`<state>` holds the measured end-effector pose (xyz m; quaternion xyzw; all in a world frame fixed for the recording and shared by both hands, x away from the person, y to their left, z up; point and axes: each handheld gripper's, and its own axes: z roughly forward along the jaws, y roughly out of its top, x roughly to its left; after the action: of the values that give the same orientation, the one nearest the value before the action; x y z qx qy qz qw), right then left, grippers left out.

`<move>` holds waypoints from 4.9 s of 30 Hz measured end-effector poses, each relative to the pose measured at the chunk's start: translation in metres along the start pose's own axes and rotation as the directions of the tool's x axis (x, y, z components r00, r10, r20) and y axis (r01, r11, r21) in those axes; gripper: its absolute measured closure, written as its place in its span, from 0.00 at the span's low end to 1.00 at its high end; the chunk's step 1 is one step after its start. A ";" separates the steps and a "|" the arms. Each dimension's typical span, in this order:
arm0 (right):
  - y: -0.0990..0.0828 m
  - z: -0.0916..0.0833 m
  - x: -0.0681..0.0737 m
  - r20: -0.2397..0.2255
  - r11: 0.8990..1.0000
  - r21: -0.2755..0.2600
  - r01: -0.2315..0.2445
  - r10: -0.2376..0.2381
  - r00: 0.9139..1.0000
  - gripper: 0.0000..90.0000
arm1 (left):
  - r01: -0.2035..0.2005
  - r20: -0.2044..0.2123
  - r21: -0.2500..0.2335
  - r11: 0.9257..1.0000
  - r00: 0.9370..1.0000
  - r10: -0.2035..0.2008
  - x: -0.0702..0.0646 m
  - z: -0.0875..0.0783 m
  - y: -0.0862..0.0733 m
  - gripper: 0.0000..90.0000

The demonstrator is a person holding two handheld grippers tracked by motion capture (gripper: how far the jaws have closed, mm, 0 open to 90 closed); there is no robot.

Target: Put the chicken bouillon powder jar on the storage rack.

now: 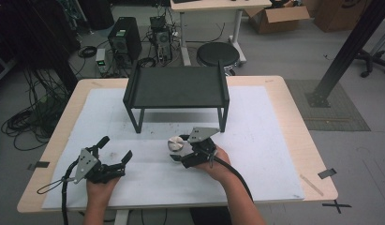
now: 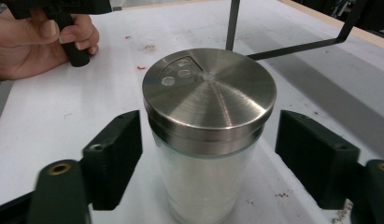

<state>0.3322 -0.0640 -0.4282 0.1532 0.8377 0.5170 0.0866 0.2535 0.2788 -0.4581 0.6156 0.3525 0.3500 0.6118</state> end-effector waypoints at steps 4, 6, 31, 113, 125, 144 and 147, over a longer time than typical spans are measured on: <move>-0.001 0.001 0.000 -0.005 1.000 -0.001 0.007 -0.007 1.000 0.31 | 0.001 0.000 0.000 1.000 1.000 -0.001 0.000 0.000 0.000 0.00; -0.001 0.002 0.000 -0.003 1.000 0.002 0.009 -0.009 1.000 0.32 | 0.001 0.000 0.000 1.000 1.000 -0.001 0.000 0.000 0.000 0.00; -0.001 0.003 0.000 -0.018 1.000 -0.012 0.028 -0.029 0.999 0.47 | 0.002 -0.001 0.000 1.000 1.000 -0.002 0.000 0.000 0.000 0.00; 0.104 -0.068 -0.032 0.130 0.991 -0.125 -0.051 0.067 0.989 0.48 | 0.003 0.001 -0.008 1.000 1.000 -0.003 0.000 -0.001 0.000 0.00; 0.125 -0.067 -0.040 0.156 0.990 -0.122 -0.071 0.089 0.984 0.48 | 0.001 0.002 -0.008 1.000 1.000 -0.001 0.000 -0.001 0.000 0.00; 0.135 -0.063 -0.061 0.219 0.984 -0.135 -0.115 0.143 0.965 0.48 | 0.000 0.004 -0.003 1.000 1.000 0.000 0.000 0.000 0.000 0.01; 0.137 -0.062 -0.064 0.227 0.983 -0.139 -0.117 0.147 0.963 0.48 | 0.001 0.004 -0.003 1.000 1.000 -0.001 0.000 0.000 0.000 0.01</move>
<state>0.3963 -0.0809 -0.2785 0.2634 0.7754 0.5511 0.1603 0.2536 0.2790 -0.4582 0.6151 0.3514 0.3489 0.6135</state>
